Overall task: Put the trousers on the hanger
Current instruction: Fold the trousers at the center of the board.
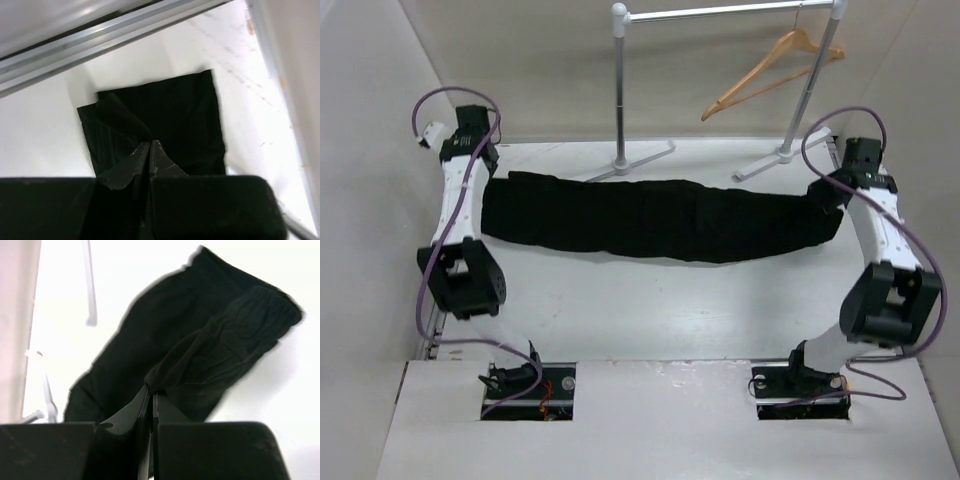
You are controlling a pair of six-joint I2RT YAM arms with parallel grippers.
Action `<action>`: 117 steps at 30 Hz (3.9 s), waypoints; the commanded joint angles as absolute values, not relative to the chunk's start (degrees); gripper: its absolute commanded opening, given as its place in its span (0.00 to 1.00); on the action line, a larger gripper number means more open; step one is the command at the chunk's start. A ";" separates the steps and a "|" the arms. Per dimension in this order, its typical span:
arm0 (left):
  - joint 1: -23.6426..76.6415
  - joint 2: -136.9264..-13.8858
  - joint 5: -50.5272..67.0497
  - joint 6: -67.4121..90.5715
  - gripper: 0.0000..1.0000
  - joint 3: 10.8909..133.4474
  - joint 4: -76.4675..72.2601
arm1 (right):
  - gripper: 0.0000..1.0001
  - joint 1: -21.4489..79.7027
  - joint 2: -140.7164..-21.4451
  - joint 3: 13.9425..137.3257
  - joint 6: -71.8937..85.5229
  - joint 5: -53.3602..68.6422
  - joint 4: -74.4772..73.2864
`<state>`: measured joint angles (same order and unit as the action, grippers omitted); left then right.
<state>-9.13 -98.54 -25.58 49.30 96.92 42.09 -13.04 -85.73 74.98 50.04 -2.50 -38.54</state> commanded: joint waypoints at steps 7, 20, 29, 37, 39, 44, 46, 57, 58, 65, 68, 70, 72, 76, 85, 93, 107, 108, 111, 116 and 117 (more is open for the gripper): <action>-8.92 -126.70 -29.54 41.50 0.01 131.80 41.49 | 0.07 -13.14 -114.84 104.55 50.36 -0.01 -37.87; -12.53 -104.62 -18.99 42.27 0.54 95.59 31.39 | 0.60 -6.38 -106.12 96.73 46.49 -3.61 -32.02; -14.19 -87.01 3.24 53.08 0.64 57.15 9.78 | 0.18 0.12 -85.00 68.48 48.60 -0.09 -21.27; -14.55 -92.71 5.46 55.81 0.78 54.05 0.88 | 0.66 2.94 -78.41 60.48 47.37 3.87 -21.18; -14.81 -95.44 4.66 56.25 0.77 54.93 0.62 | 0.69 2.85 -77.17 58.72 47.37 3.69 -21.18; -14.90 -100.45 2.55 57.30 0.58 56.60 -0.26 | 0.71 -0.65 -75.67 55.55 48.77 2.47 -20.48; -14.99 -101.16 1.06 58.09 0.47 56.25 0.35 | 0.72 -3.37 -76.72 54.58 50.88 2.02 -19.52; -16.83 -103.45 -3.43 58.10 0.29 59.59 4.39 | 0.69 -17.36 -90.17 55.28 52.74 -2.55 -15.82; -16.83 -103.45 -3.69 57.92 0.27 59.59 4.39 | 0.68 -17.80 -91.31 55.20 52.39 -2.98 -15.65; -16.66 -104.15 -3.69 56.43 0.14 60.91 5.62 | 0.46 -19.12 -100.19 60.37 51.86 0.35 -12.13; -16.83 -102.49 -5.26 55.46 0.09 61.08 8.25 | 0.15 -19.29 -100.64 62.31 52.29 0.53 -15.19; -17.27 -100.38 -7.72 54.76 0.07 60.65 11.23 | 0.06 -20.08 -98.10 60.74 52.56 -1.22 -16.69; -18.23 -97.57 -9.66 54.23 0.07 59.60 14.31 | 0.03 -21.13 -94.24 57.67 52.91 -3.16 -16.87; -19.82 -91.42 -11.77 53.53 0.06 56.87 19.23 | 0.02 -23.33 -85.89 50.99 53.87 -4.74 -17.05; -20.62 -79.37 -23.29 49.48 0.07 49.58 29.97 | 0.02 -26.24 -72.17 38.60 55.37 -2.29 -17.49; -20.00 -73.22 -24.08 50.36 0.29 40.69 31.11 | 0.15 -27.99 -63.73 32.52 52.82 -1.67 -19.86; -10.26 -59.07 -20.92 52.82 0.63 49.57 36.74 | 0.79 -27.99 -60.97 34.89 49.58 -1.51 -21.63; -8.67 -58.71 -20.48 53.00 0.63 49.22 36.39 | 0.78 -28.08 -63.35 35.50 48.79 -0.02 -20.58; -3.40 -57.14 -18.55 53.61 0.63 46.42 34.46 | 0.78 -27.82 -69.59 37.43 48.25 1.41 -18.11; 4.69 -54.06 -16.61 55.72 0.63 40.88 30.42 | 0.76 -27.47 -77.16 38.41 48.86 1.76 -14.69; 6.01 -53.70 -16.61 55.81 0.63 40.17 29.89 | 0.76 -27.29 -77.78 38.23 49.56 1.76 -14.07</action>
